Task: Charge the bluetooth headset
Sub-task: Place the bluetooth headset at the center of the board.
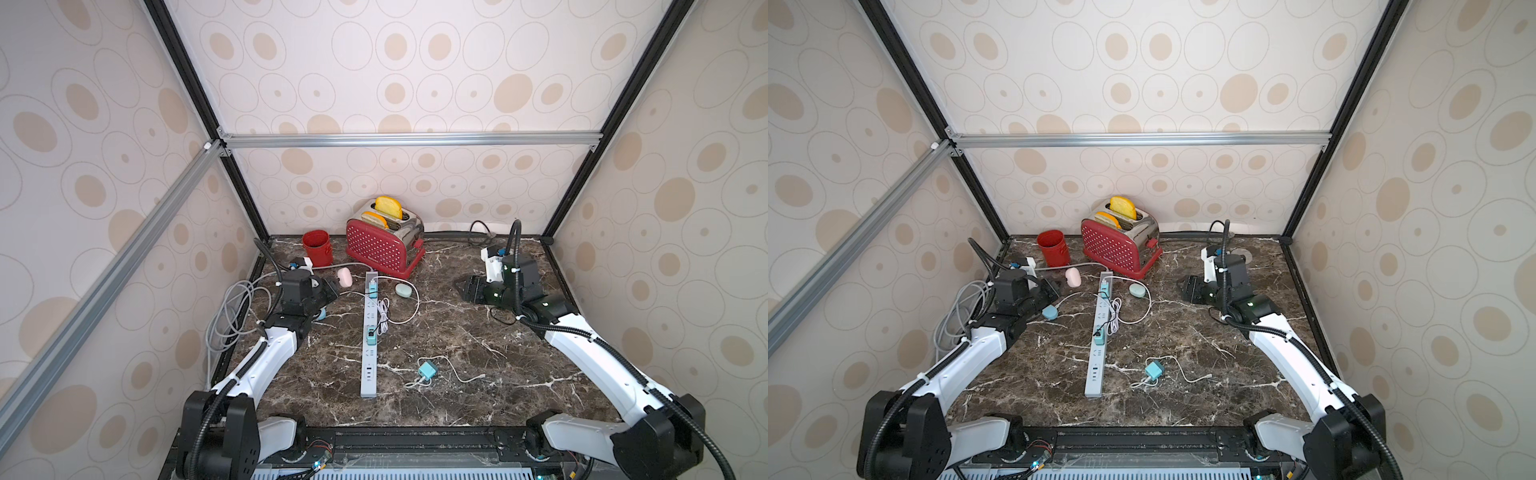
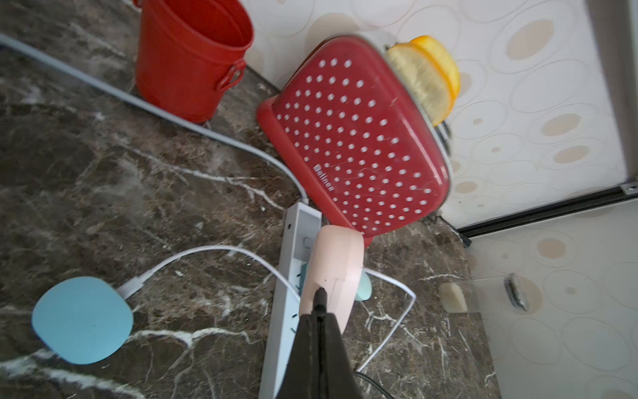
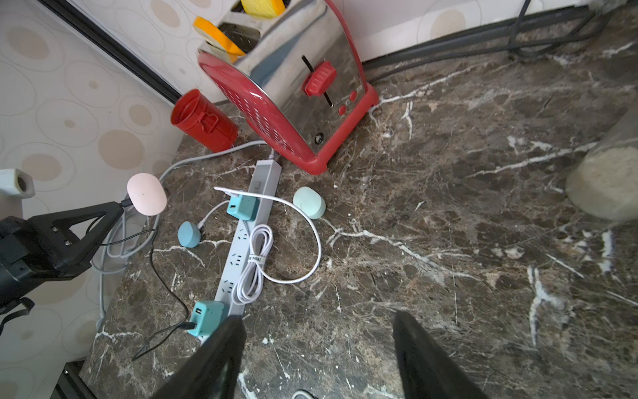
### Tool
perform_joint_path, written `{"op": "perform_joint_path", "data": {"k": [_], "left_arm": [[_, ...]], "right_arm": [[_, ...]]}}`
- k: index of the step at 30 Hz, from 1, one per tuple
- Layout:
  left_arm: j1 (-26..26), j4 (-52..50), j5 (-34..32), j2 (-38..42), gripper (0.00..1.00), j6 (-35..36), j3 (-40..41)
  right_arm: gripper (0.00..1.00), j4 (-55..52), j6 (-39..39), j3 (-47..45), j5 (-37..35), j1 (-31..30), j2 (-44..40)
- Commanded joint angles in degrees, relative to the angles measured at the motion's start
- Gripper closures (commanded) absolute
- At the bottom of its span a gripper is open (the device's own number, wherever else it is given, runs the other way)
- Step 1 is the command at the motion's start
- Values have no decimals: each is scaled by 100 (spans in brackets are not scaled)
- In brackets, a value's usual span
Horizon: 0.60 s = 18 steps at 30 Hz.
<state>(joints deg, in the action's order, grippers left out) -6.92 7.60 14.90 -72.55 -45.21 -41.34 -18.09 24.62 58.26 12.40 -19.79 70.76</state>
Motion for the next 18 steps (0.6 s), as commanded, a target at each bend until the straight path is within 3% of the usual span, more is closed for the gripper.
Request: {"op": "perform_joint_path", "data": {"k": [1,18], "left_arm": [[46,647,-84,-299,100,-142,121],[175,1476,154,-2140,100,-421,-60]], "right_arm": [[28,-119,23,-105,301,89,191],[28,111,164,-269,574,345,671]]}}
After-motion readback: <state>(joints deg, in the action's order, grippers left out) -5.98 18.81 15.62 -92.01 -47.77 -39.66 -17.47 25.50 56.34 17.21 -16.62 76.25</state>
